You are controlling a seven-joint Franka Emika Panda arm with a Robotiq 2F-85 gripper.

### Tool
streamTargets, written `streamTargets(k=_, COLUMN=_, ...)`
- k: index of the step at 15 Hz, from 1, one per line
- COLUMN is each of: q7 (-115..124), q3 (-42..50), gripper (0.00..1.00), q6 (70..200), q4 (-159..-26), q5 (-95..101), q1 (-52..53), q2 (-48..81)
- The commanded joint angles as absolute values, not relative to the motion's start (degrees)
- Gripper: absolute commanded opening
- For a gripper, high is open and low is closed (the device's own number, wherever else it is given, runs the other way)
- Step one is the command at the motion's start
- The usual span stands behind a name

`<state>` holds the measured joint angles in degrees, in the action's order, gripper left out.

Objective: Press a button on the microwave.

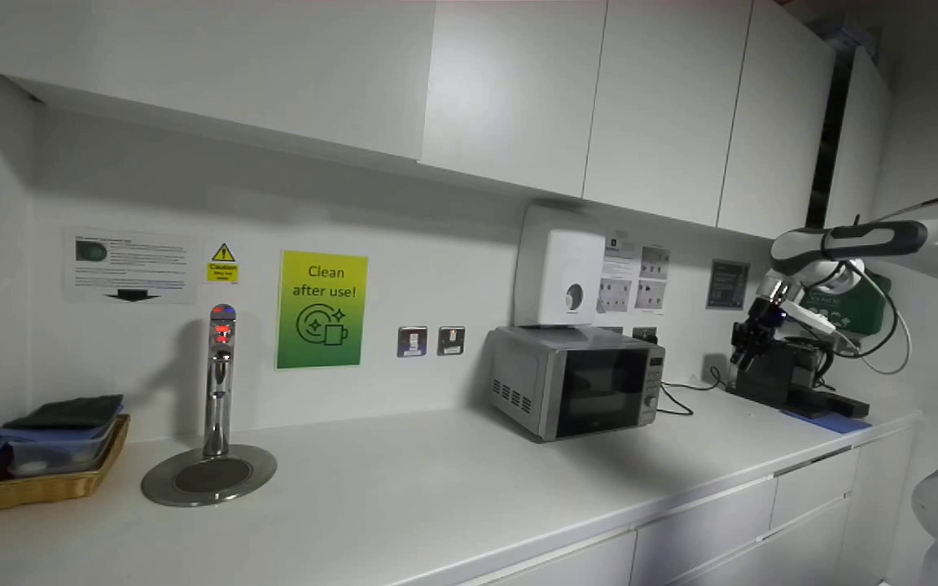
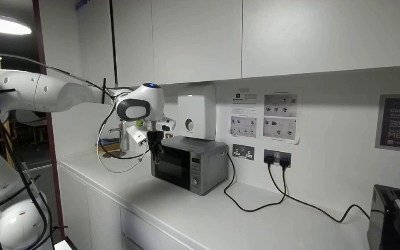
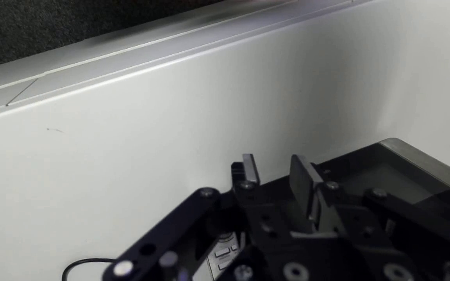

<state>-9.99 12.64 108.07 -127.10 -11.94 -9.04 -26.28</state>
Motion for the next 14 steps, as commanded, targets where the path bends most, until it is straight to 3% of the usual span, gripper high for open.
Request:
streamTargets(k=1, q7=-11.2, q3=13.4, gripper=0.63, q6=107.5, q4=-128.0, q5=-12.3, q1=-8.7, q2=-27.9)
streamTargets(k=6, q7=-10.6, q3=13.3, gripper=0.99, q6=107.4, q4=-127.9, q5=-12.4, q1=-8.8, q2=-27.9)
streamTargets(k=14, q7=-7.3, q3=12.7, gripper=1.00, q6=108.5, q4=-128.0, q5=-13.3, q1=-9.2, q2=-28.1)
